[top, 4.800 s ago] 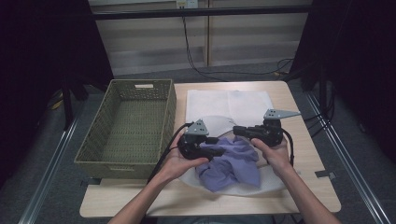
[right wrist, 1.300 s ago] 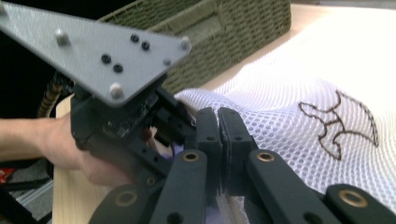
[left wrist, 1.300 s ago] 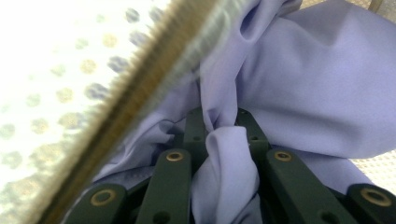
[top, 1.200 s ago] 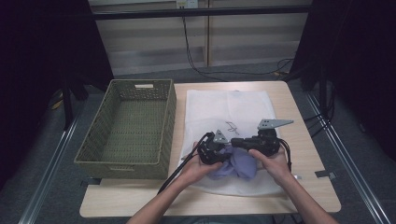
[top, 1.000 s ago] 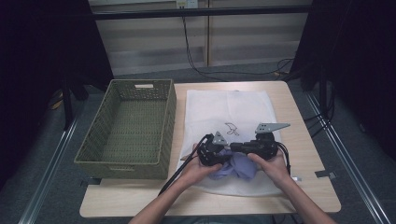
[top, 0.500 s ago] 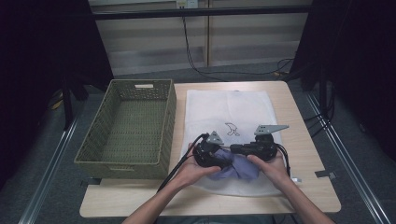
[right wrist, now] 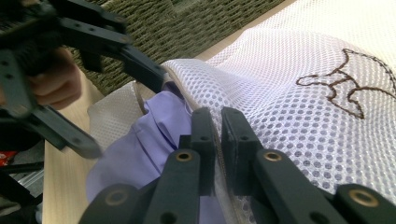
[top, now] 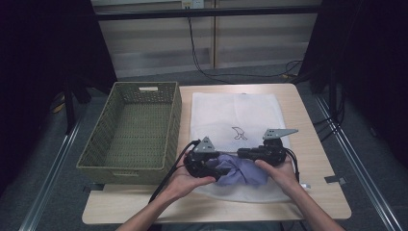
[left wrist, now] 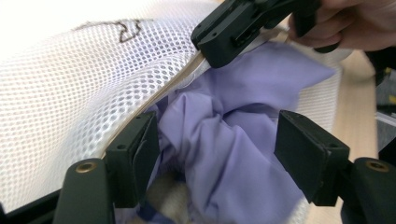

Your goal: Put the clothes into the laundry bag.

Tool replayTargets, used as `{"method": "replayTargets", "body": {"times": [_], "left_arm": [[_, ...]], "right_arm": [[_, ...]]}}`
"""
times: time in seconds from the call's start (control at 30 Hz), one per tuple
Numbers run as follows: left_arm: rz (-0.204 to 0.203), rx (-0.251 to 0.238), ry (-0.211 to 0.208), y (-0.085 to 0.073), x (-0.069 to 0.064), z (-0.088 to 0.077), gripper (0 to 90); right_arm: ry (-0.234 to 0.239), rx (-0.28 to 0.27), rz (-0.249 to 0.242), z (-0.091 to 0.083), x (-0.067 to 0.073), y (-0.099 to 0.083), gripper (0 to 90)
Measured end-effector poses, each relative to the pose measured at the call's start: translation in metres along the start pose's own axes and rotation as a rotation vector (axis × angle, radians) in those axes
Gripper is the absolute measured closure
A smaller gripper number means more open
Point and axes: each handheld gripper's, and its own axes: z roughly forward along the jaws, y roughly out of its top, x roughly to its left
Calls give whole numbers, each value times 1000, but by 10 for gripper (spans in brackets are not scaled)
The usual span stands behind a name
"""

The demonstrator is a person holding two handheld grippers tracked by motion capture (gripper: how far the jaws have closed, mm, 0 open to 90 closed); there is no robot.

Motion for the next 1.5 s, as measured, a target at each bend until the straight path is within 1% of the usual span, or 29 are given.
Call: {"method": "replayTargets", "body": {"times": [0.03, 0.13, 0.17, 0.2, 0.27, 0.3, 0.33, 0.37, 0.43, 0.47, 0.57, 0.63, 0.67, 0.7, 0.73, 0.77, 0.8, 0.83, 0.87, 0.9, 1.0, 1.03, 1.07, 1.13, 1.2, 1.3, 1.33, 1.4, 1.5], "left_arm": [[0, -15, 8, -5, -2, -8, 323], [2, -16, 4, -11, -4, -15, 347], [1, -17, 15, -14, -5, -18, 350], [-7, -20, 0, -18, -7, -25, 364], [-3, -22, -8, -19, -8, -27, 392], [1, -22, -29, -22, -13, -31, 440], [1, -22, -29, -22, -13, -31, 474], [18, -18, -37, -25, -16, -32, 474], [21, -7, -65, -32, -22, -31, 528], [21, -7, -65, -32, -22, -31, 543], [39, 23, -99, -40, -27, -24, 607], [59, 72, -119, -46, -30, -17, 631], [59, 72, -119, -46, -30, -17, 664], [82, 86, -148, -45, -31, -14, 701], [85, 92, -157, -44, -31, -13, 711], [90, 75, -173, -45, -32, -11, 728], [90, 75, -173, -45, -32, -11, 738], [98, 102, -177, -44, -33, -11, 738], [92, 103, -175, -45, -35, -8, 737], [104, 122, -173, -47, -37, -2, 719], [113, 133, -172, -49, -39, 4, 697], [127, 150, -171, -50, -41, 10, 689], [135, 146, -180, -51, -42, 13, 687], [140, 149, -177, -52, -43, 15, 674], [161, 173, -165, -53, -44, 22, 659], [159, 173, -156, -54, -45, 25, 639], [179, 177, -143, -54, -45, 26, 637], [180, 182, -138, -55, -46, 27, 623], [193, 173, -113, -58, -48, 29, 646]], "right_arm": [[3, -2, 7, -1, 0, 0, 820], [5, -8, 6, -2, -1, 0, 797], [7, -18, 5, -4, -1, 1, 770], [11, -25, 7, -5, 0, 1, 751], [15, -36, 0, -7, 0, 2, 732], [13, -40, -6, -8, 2, 2, 713], [13, -40, -6, -8, 2, 2, 713], [14, -44, -2, -9, 3, 3, 705], [19, -54, -6, -12, 6, 4, 683], [19, -54, -6, -12, 6, 4, 683], [22, -64, -22, -16, 14, 5, 652], [29, -65, -30, -17, 17, 6, 643], [29, -65, -30, -17, 17, 6, 643], [40, -65, -38, -17, 21, 6, 628], [45, -62, -41, -17, 22, 5, 623], [53, -60, -45, -17, 24, 5, 624], [53, -60, -45, -17, 24, 5, 624], [63, -56, -45, -17, 25, 4, 624], [68, -48, -49, -16, 26, 4, 625], [78, -29, -55, -13, 28, 2, 629], [85, -7, -59, -9, 31, 0, 631], [90, 12, -67, -5, 35, -1, 623], [91, 23, -68, -3, 36, -2, 611], [107, 41, -77, 2, 39, -4, 599], [114, 58, -84, 6, 41, -6, 596], [125, 77, -88, 10, 44, -8, 575], [122, 86, -95, 11, 45, -9, 572], [136, 100, -94, 13, 46, -10, 561], [145, 123, -111, 16, 49, -13, 540]]}}
